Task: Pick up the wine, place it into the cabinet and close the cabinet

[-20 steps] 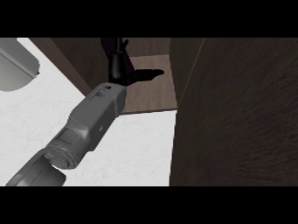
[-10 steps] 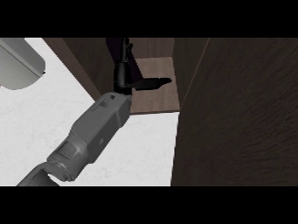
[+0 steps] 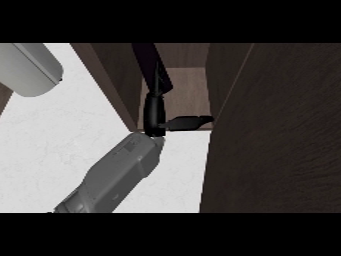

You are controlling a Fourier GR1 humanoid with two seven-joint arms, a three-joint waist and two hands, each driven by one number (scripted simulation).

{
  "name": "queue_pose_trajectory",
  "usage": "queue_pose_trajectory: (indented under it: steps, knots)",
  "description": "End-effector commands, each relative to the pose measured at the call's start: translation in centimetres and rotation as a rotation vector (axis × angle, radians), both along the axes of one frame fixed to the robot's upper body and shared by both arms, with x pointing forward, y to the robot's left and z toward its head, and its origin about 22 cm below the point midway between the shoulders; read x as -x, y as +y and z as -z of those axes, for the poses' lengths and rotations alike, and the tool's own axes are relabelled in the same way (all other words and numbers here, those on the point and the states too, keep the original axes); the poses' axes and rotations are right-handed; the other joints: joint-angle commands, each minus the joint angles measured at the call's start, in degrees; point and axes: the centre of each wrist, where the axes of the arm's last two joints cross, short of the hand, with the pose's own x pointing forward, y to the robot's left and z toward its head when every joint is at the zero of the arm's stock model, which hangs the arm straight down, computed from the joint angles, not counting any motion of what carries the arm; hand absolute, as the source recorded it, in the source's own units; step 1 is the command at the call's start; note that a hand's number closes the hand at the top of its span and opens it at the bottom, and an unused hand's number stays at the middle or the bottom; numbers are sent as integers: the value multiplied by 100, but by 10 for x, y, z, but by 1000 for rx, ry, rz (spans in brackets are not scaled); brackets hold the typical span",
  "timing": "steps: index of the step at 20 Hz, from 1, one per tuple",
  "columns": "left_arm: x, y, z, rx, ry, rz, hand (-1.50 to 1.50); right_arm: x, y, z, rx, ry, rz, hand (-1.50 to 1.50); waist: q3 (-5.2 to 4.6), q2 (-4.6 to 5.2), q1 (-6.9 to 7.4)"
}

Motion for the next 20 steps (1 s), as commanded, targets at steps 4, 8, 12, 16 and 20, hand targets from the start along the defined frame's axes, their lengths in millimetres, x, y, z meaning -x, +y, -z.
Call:
queue_pose_trajectory:
  steps: [4,8,12,16,20]
  knots:
    - [42,-7,0,90,-5,74,-150,13,-10,0,62,-17,65,-150,1,-5,101]
    - [91,-7,-3,125,-28,121,-150,17,-16,5,56,-19,72,-150,2,-15,128]
    - [138,13,3,131,23,142,-150,23,-22,-4,61,-10,84,-150,1,-14,126]
    - [152,48,-10,97,9,124,150,30,-16,-8,63,7,88,-150,1,-9,115]
    - [186,61,-9,89,34,116,150,31,-17,-8,127,4,73,-150,1,-5,110]
